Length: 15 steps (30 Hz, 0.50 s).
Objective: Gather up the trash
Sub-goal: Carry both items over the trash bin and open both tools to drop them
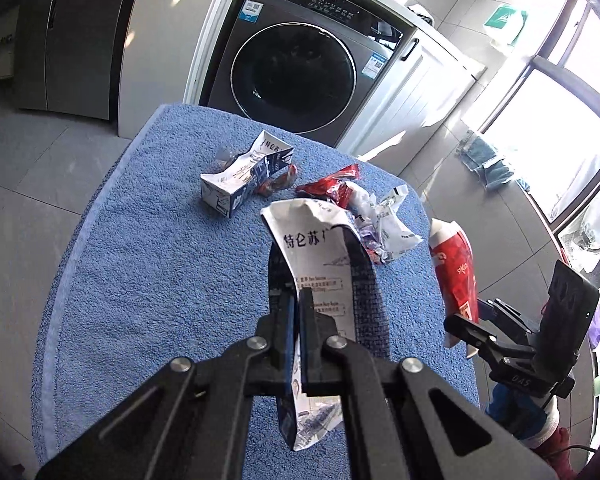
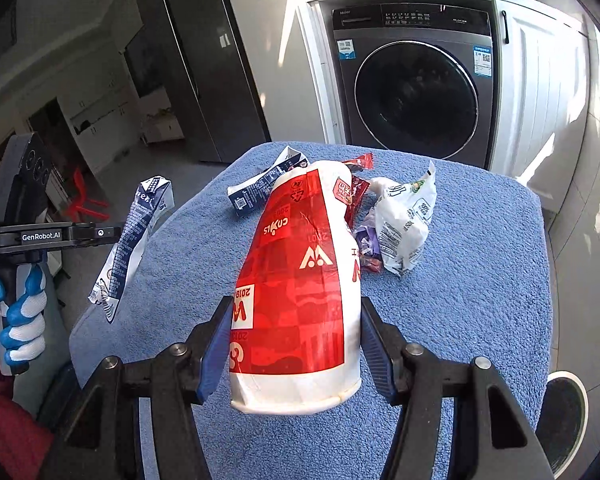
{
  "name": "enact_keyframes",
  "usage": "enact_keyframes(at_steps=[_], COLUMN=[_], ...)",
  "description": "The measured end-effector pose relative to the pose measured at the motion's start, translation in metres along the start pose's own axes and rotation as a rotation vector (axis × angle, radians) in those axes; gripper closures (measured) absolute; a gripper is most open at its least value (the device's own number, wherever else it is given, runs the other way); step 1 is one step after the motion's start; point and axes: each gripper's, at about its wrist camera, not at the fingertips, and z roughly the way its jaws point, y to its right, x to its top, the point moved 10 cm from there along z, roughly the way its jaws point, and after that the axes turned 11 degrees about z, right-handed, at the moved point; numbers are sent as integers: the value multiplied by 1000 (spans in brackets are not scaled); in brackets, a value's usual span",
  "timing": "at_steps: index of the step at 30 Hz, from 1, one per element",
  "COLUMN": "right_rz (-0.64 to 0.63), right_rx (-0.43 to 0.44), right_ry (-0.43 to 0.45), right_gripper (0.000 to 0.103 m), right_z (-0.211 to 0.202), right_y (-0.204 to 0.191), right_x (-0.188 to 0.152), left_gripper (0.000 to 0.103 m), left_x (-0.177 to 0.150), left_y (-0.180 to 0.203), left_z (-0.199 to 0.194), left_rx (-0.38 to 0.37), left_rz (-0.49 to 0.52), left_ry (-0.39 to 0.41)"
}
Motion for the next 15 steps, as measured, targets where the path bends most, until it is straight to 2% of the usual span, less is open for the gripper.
enact_keyframes(at_steps=[7,15], right_rz=[95,277], right_rx=[-75,-226], right_ry=[124,227], right_gripper=[46,46], right_z=[-69,-146], right_y=[63,170], right_x=[-2,-29], left_gripper=[101,102], left_x=[27,56], left_y=[74,211], left_z=[2,54], left_rx=[-90,-238], left_rz=[97,274], left_ry=[4,-62])
